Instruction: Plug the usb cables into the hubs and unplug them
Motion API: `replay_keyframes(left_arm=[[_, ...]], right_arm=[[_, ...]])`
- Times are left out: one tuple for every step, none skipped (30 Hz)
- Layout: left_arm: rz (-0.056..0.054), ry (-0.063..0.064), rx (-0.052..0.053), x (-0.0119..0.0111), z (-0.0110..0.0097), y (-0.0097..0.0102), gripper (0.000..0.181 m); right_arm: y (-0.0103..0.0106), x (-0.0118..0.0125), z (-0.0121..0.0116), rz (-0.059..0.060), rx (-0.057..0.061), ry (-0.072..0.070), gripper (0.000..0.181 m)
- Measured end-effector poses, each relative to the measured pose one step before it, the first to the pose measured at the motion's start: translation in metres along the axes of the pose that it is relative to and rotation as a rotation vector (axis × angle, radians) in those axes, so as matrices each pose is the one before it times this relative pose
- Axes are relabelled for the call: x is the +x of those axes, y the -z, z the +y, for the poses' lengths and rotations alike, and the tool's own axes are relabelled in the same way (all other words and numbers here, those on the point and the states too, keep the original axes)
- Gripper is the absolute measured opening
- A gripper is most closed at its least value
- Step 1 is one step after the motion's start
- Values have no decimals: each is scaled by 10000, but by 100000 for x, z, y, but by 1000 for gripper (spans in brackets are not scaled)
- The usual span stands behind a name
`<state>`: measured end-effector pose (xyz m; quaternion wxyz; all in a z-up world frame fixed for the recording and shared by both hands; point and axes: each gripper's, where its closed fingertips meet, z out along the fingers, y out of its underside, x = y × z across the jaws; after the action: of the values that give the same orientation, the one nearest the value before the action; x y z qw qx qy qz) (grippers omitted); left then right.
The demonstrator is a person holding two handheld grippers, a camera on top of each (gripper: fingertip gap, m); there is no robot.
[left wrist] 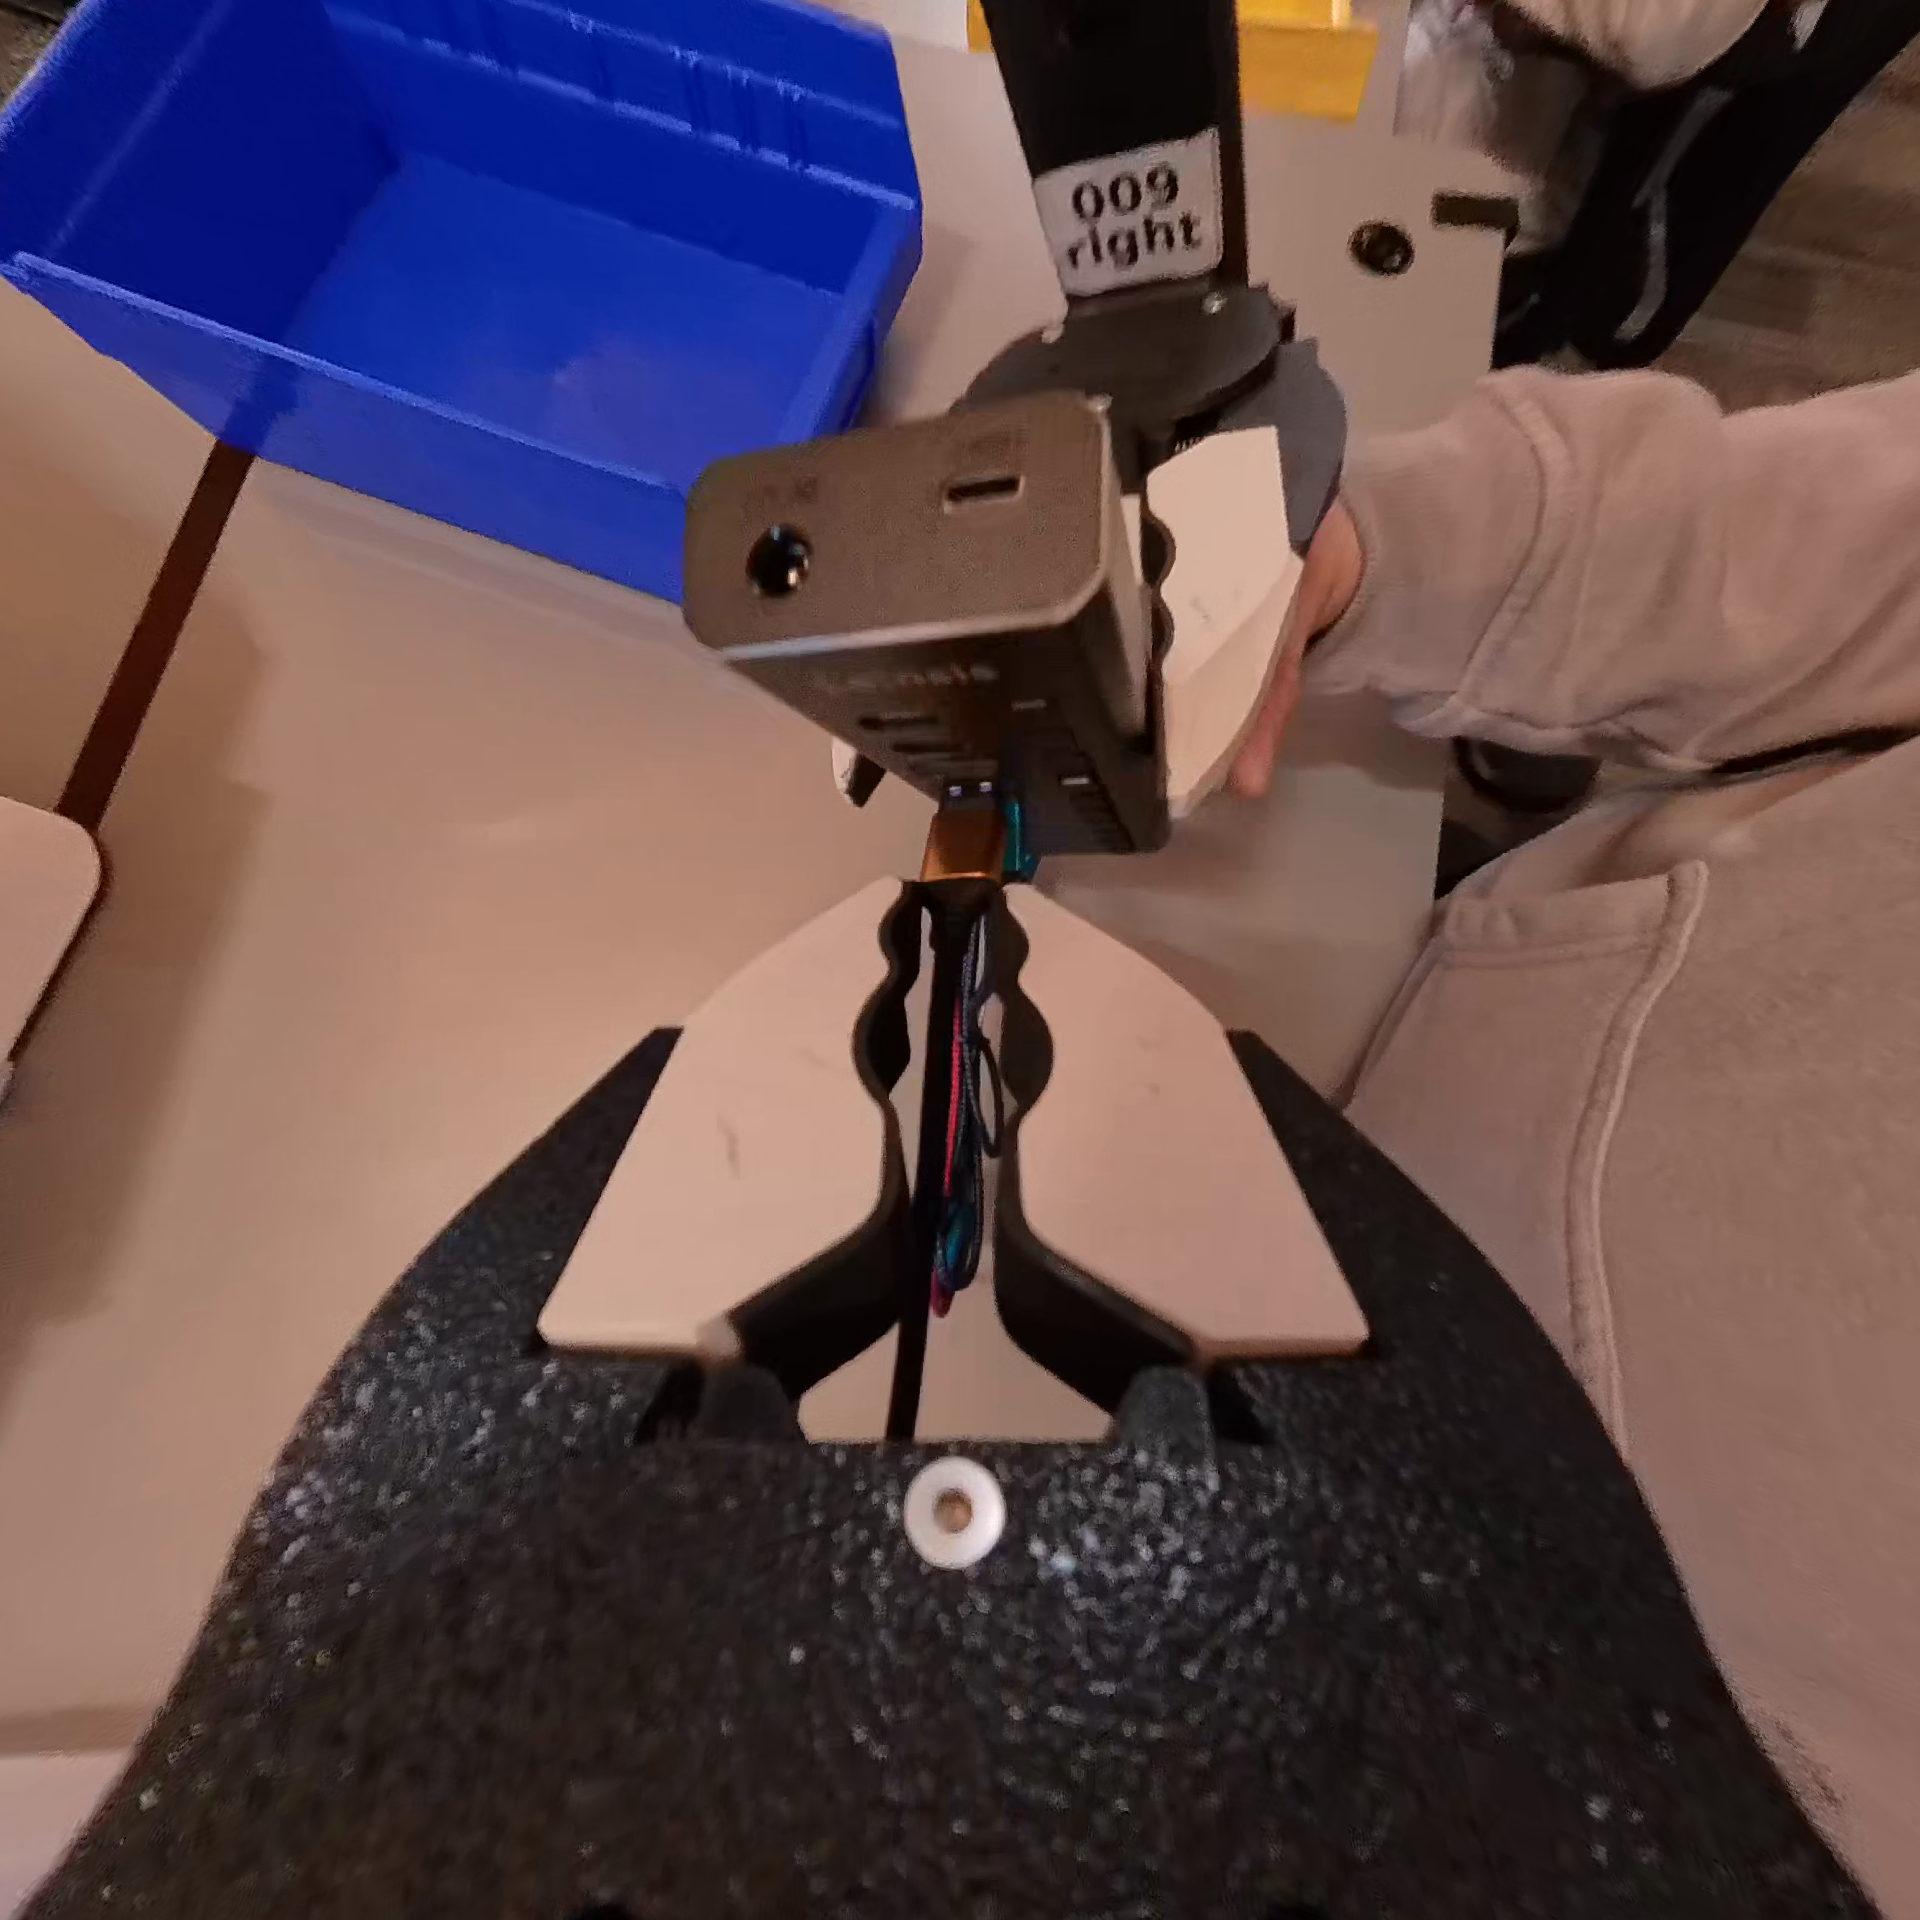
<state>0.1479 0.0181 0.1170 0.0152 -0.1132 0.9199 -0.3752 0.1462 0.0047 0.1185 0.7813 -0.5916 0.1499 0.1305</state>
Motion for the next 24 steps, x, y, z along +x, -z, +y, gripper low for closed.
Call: replay_keyframes(left_arm=[[217, 205, 149, 98, 53, -96, 12], [140, 122, 160, 51, 89, -140, 12], [62, 71, 173, 2, 130, -183, 12], [40, 167, 244, -49, 70, -158, 12], [65, 307, 357, -52, -45, -108, 12], [99, 357, 421, -60, -132, -63, 12], [117, 335, 476, -54, -224, 11, 12], [134, 325, 523, -36, -348, 100, 12], [137, 315, 440, 3, -325, 135, 12], [116, 206, 231, 45, -170, 124, 12], [85, 87, 119, 33, -63, 118, 12], [68, 92, 167, -17, -80, 90, 12], [75, 154, 156, -65, -9, 48, 11], [86, 195, 151, -66, 17, 25, 11], [77, 164, 161, -41, -13, 22, 11], [69, 61, 114, -13, 48, 34, 11], [33, -3, 49, -45, 123, 80, 11], [-44, 16, 57, -146, 141, 74, 9], [-24, 88, 138, -127, 73, 34, 7], [98, 191, 192, 37, -15, 19, 5], [68, 179, 171, 18, -24, 13, 5], [-4, 36, 123, -36, 21, 6, 5], [-15, -100, -11, -35, 199, 15, 4], [-25, -167, -79, -38, 281, 5, 4]], right_arm=[[74, -46, -204, -101, 323, -202, 62], [54, 6, -152, -35, 253, -130, 62], [54, 56, -101, 30, 163, -87, 62], [36, 114, -34, 63, 80, -62, 62], [56, 107, -8, 22, 49, -97, 62], [87, 110, -13, 13, 56, -119, 62], [61, 60, 15, 5, 12, -55, 62], [21, 22, -37, 9, 37, -2, 62], [-44, -33, -55, -30, 70, -48, 62], [-92, -48, 0, -23, 23, 1, 62], [-91, -33, 23, 11, 30, 108, 62], [-85, -42, -9, -20, 72, 37, 62], [-90, -10, 83, -56, 10, -102, 62], [-60, 58, 124, -14, 1, -78, 62], [-52, 75, 104, 2, 26, -52, 63], [-71, 8, 259, -24, -121, -51, 63], [-57, -32, 123, 11, -47, 82, 62], [-37, -79, -70, -11, 66, 54, 62], [-57, -163, -181, -124, 119, -69, 62], [-24, -120, -319, -95, 230, -37, 63], [-20, -58, -342, -69, 245, -43, 62], [-32, 23, -123, -4, 26, -39, 63], [-1, 101, 57, 94, -128, 111, 62], [40, 90, 50, 94, -124, 120, 62]])
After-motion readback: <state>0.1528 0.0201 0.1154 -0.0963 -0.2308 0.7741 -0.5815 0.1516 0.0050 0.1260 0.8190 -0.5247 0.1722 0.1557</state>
